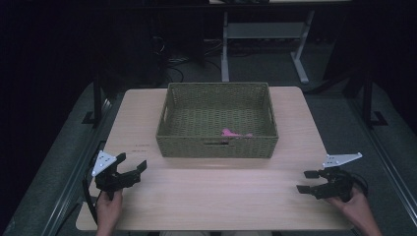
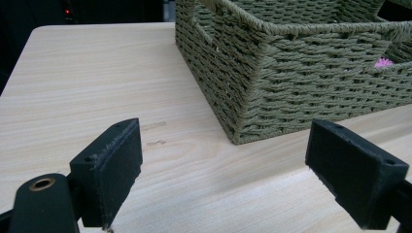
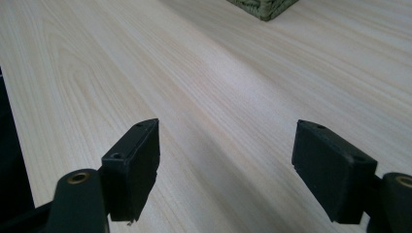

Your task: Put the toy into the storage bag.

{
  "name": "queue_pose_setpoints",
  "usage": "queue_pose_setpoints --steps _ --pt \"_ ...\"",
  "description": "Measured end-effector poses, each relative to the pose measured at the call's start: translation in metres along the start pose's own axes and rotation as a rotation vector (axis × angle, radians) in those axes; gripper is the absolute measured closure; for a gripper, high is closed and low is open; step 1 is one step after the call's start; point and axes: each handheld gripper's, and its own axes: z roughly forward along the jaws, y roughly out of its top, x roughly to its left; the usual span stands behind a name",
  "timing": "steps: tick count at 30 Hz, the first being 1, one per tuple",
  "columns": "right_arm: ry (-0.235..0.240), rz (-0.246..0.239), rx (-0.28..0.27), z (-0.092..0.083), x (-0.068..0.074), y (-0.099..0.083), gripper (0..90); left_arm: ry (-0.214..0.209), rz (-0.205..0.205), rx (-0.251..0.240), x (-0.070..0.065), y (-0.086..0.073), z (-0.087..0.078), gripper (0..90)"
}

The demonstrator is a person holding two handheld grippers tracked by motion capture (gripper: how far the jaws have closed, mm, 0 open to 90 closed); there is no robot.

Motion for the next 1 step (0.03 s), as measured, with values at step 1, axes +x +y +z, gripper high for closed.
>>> queue_pose_setpoints --steps 1 --pt "-0.001 0.001 -0.002 -0.0007 0.0006 0.0003 25.0 0.002 0.001 -0.001 0.0002 0.0000 0.0001 12.8"
